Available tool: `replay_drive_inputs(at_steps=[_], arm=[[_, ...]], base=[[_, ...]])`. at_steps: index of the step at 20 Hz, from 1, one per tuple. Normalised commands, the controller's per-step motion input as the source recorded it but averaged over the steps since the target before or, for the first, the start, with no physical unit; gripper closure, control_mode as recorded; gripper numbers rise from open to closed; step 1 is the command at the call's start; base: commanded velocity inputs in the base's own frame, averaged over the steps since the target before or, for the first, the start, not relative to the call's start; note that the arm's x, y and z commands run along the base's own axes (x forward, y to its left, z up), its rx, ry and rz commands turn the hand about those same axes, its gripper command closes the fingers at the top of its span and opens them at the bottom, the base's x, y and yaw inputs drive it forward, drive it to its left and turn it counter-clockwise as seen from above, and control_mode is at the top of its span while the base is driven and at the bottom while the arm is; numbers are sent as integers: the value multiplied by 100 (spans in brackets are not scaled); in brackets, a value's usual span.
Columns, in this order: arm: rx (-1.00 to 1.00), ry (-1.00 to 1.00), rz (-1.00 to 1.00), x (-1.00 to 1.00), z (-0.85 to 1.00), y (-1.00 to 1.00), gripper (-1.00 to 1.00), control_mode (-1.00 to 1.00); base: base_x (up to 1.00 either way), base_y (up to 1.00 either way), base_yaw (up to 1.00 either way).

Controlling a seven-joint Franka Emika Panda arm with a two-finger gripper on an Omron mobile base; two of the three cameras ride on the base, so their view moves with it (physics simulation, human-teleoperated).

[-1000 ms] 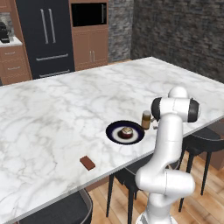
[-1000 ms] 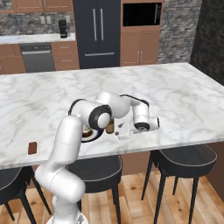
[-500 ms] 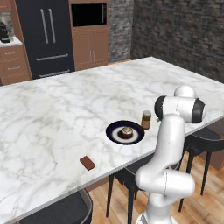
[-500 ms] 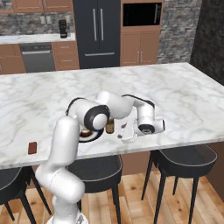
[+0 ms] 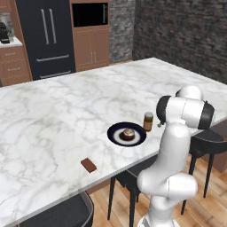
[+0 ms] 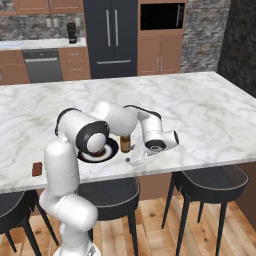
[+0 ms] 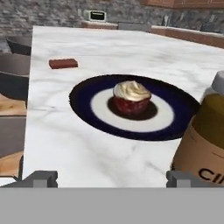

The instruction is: Take the cinnamon bottle from the cabinet and place it on the dining table, next to the plate with the cupcake. Then take the chocolate from the dining counter and place it on the cupcake plate.

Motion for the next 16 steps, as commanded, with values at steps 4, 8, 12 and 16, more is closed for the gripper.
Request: replay_drive_inputs(at_steps=[4, 8, 12, 16], arm=[[-10, 0, -6, -46, 26, 39, -100, -100], [-6, 11, -18, -35, 27, 32, -100, -100], [-22, 0, -13, -44, 27, 48, -100, -100], [-34, 1, -2, -37, 27, 53, -100, -100]], base=[[0, 0, 0], [0, 0, 0], [0, 0, 0], [0, 0, 0]])
